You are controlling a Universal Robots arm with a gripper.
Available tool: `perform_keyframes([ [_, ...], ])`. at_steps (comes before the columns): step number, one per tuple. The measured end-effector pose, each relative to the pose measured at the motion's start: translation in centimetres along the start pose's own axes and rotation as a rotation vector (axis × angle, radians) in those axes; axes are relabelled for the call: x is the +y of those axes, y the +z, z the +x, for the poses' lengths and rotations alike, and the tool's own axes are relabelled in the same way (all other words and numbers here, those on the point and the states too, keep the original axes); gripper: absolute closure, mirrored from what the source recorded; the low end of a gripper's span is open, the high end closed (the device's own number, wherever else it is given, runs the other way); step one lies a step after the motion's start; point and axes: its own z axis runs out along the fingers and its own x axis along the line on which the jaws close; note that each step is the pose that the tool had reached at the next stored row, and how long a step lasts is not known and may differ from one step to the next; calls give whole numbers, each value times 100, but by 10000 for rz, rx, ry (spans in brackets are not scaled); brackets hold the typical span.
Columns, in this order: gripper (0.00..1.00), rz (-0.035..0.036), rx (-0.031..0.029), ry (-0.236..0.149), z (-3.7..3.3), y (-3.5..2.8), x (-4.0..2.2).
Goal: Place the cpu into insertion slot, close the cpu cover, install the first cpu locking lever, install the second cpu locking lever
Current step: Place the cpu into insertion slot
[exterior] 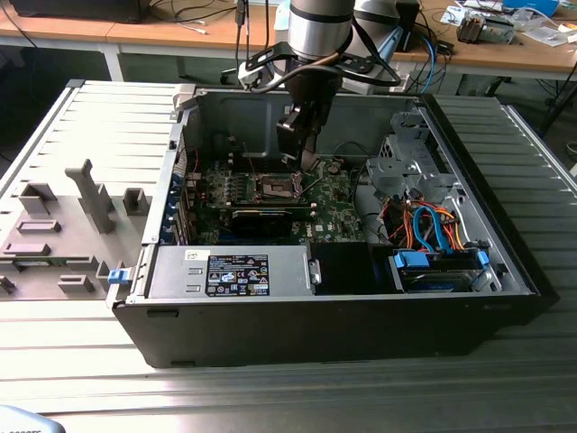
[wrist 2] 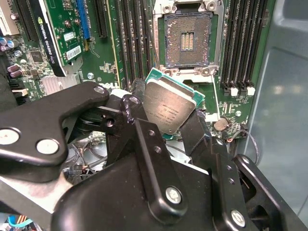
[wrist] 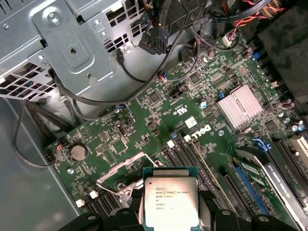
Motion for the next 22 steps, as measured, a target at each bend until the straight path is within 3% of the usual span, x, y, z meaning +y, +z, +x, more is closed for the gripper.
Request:
perform_keyframes([
  [22,46,8,-2,248,0,1,0],
])
